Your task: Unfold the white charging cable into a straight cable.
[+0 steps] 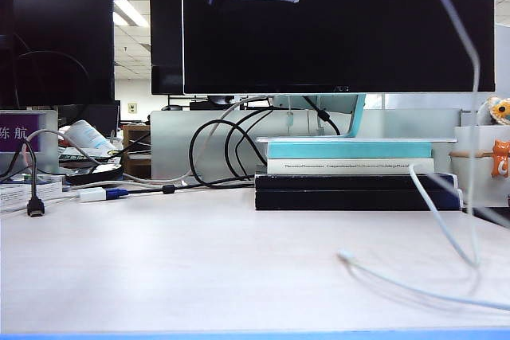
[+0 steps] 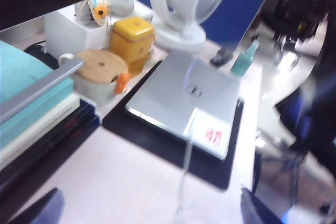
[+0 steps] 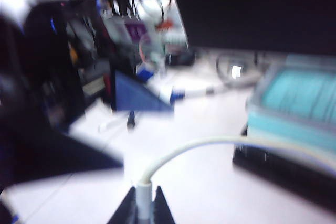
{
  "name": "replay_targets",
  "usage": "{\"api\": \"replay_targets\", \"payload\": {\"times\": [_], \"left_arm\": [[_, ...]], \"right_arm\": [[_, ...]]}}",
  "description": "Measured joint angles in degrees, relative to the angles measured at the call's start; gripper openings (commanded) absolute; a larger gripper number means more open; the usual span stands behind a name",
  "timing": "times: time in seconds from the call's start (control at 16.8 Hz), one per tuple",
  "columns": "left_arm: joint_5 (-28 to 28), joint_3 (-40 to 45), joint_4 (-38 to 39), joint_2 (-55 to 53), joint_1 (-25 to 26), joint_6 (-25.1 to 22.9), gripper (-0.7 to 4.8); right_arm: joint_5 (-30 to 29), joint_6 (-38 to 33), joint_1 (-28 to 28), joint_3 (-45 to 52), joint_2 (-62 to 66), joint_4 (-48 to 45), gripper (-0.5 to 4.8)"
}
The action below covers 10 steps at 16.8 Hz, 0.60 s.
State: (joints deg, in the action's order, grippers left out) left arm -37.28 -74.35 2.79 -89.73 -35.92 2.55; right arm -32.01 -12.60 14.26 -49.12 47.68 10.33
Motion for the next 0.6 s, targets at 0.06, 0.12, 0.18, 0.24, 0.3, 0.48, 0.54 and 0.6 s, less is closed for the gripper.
{"api": "replay_targets", "payload": {"times": [0.06, 0.12, 0.18, 0.24, 0.3, 0.48, 0.54, 0.6], "left_arm": [[-1.4, 0.2, 1.3, 0.0, 0.1, -3.3, 4.79], [-3.5, 0.5, 3.4, 0.0, 0.1, -7.0, 4.79], [-3.9, 0.5, 5.2, 0.0, 0.1, -9.2, 4.79], [-4.1, 0.5, 7.9, 0.0, 0.1, -12.4, 4.79], [-4.2, 0.6, 10.8, 0.0, 0.1, -15.3, 4.79], [-4.2, 1.1, 18.4, 0.0, 0.2, -22.0, 4.79], [-4.1, 1.1, 20.5, 0.0, 0.2, -22.9, 4.79], [-3.7, 1.4, 21.9, 0.0, 0.5, -23.8, 4.79]], "right_arm": [[0.2, 0.0, 0.0, 0.0, 0.0, -2.7, -0.06], [1.0, 0.0, 0.0, 0.0, 0.0, -5.4, -0.06], [2.1, 0.0, 0.0, 0.0, 0.0, -6.4, -0.06], [3.6, 0.1, 0.0, 0.0, 0.0, -7.5, -0.06], [4.6, 0.1, 0.0, 0.0, 0.0, -9.0, -0.06], [5.0, 0.1, 0.0, -4.0, 3.6, -12.2, -0.06], [5.0, 0.1, 0.0, -5.5, 5.1, -12.2, -0.06], [4.8, 0.0, 0.0, -7.3, 7.1, -12.3, -0.06]]}}
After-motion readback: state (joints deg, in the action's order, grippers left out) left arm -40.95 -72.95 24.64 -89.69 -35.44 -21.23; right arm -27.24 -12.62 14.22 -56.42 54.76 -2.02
